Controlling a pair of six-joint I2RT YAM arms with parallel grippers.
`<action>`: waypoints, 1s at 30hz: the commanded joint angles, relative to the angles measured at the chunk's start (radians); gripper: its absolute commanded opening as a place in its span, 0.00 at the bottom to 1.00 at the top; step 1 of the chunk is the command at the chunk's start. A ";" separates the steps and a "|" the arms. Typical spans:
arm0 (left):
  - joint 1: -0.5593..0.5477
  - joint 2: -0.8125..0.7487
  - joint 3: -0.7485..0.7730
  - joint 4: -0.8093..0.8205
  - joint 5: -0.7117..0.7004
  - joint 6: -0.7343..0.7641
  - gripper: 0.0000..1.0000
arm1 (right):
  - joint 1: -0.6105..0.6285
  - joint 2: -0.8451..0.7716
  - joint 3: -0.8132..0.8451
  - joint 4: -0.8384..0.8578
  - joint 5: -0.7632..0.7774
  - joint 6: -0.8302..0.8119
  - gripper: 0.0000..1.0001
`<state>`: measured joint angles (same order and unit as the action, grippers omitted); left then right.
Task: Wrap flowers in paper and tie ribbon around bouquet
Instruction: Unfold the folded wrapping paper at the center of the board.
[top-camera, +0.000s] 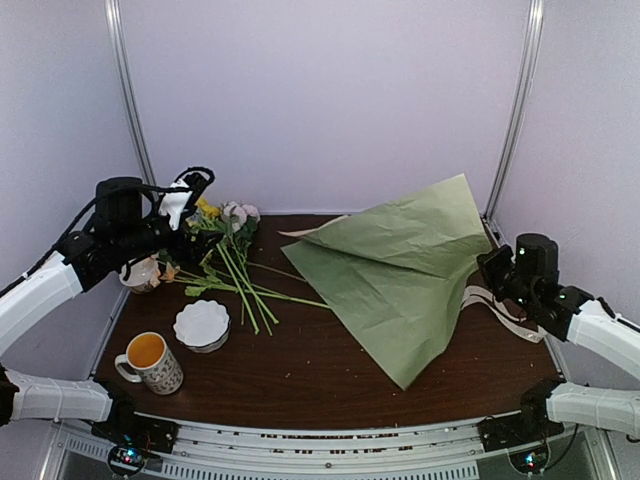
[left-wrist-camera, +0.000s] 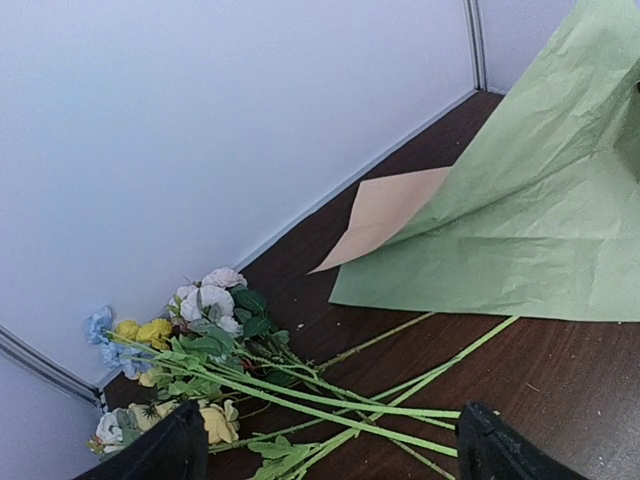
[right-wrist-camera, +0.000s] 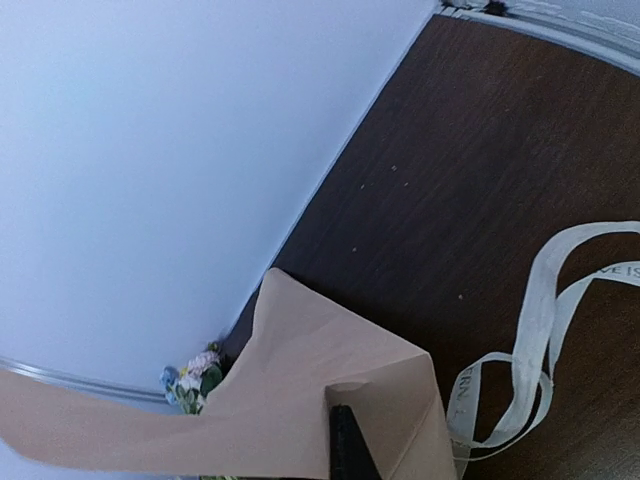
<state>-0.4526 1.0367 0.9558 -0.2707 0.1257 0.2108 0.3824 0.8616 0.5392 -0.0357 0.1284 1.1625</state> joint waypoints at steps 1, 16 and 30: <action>-0.003 0.002 0.001 0.038 -0.016 0.001 0.89 | -0.063 0.007 -0.049 -0.096 0.076 0.129 0.00; -0.041 0.120 0.055 0.016 0.110 0.043 0.83 | -0.018 0.045 0.196 -0.122 -0.183 -0.230 0.00; -0.182 0.242 0.180 0.177 0.082 0.385 0.98 | 0.267 0.166 0.797 -0.354 -0.524 -0.592 0.00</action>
<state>-0.6365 1.2537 1.1076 -0.2489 0.2249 0.4808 0.6243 1.0183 1.2617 -0.3099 -0.2386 0.6662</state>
